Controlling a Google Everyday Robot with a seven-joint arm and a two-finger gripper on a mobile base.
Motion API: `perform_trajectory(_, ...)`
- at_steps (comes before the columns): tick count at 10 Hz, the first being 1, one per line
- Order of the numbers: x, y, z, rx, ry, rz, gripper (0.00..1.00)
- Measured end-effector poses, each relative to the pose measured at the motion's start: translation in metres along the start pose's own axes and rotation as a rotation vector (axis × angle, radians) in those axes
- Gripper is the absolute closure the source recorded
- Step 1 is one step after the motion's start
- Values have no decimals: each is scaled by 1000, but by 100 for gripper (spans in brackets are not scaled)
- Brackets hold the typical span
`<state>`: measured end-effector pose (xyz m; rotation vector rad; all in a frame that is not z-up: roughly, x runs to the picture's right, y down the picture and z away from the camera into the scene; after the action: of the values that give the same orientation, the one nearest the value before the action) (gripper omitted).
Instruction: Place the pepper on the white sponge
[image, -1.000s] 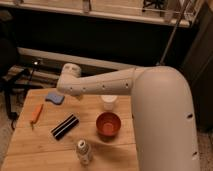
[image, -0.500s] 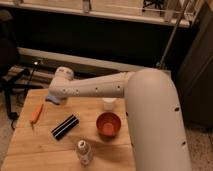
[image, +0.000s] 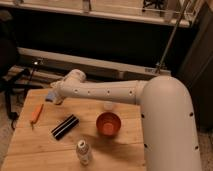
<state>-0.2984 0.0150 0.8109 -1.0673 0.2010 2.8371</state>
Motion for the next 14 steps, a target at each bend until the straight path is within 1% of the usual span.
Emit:
perform_trajectory(3,2,0,0,-1,6,3,33)
perform_trajectory(4,1,2,-2,-5,10,25,33)
perform_trajectory(5,2,4,-4,-11,19,62,33)
perform_trajectory(6,3,9,-6,-21,36,129,33)
perform_trajectory(7,7,18,-7,-36,68,251,33)
perform_trajectory(8,14,25,-6,-41,95,347,33)
perform_trajectory(9,21,31,-3,-39,117,426,33)
perform_trajectory(10,38,35,5,-17,150,545,33)
perform_trajectory(11,52,35,12,10,175,623,33)
perform_trajectory(12,74,32,23,58,212,714,33)
perform_trajectory(14,113,26,43,147,275,851,33)
